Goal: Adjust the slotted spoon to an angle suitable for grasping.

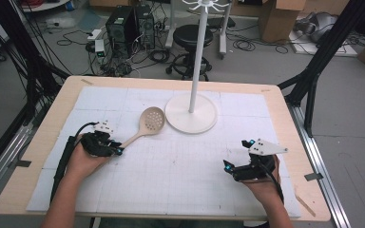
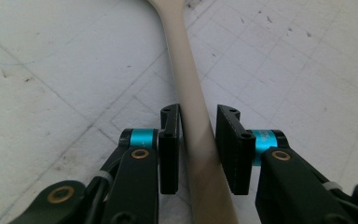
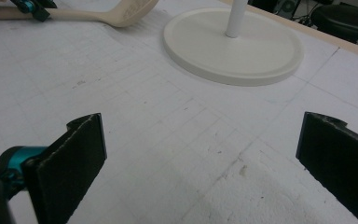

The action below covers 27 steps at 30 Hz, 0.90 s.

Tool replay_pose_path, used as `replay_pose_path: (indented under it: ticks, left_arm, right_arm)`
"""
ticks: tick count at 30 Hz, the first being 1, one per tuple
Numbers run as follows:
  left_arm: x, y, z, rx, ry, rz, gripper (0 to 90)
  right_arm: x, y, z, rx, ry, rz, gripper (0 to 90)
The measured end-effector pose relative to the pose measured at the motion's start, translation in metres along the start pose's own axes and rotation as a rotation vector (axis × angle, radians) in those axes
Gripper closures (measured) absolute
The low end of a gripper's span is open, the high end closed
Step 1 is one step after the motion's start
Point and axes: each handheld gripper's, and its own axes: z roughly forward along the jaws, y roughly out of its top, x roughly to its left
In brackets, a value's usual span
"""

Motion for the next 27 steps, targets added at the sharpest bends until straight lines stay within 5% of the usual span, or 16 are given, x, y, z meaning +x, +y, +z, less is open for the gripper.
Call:
replay_pose_path:
  ticks: [27]
  left_arm:
    - [-0.031, 0.02, 0.016, 0.034, -0.081, 0.151, 75.3]
  right_arm:
    - [0.001, 0.0, 0.0, 0.001, 0.007, -0.005, 0.5]
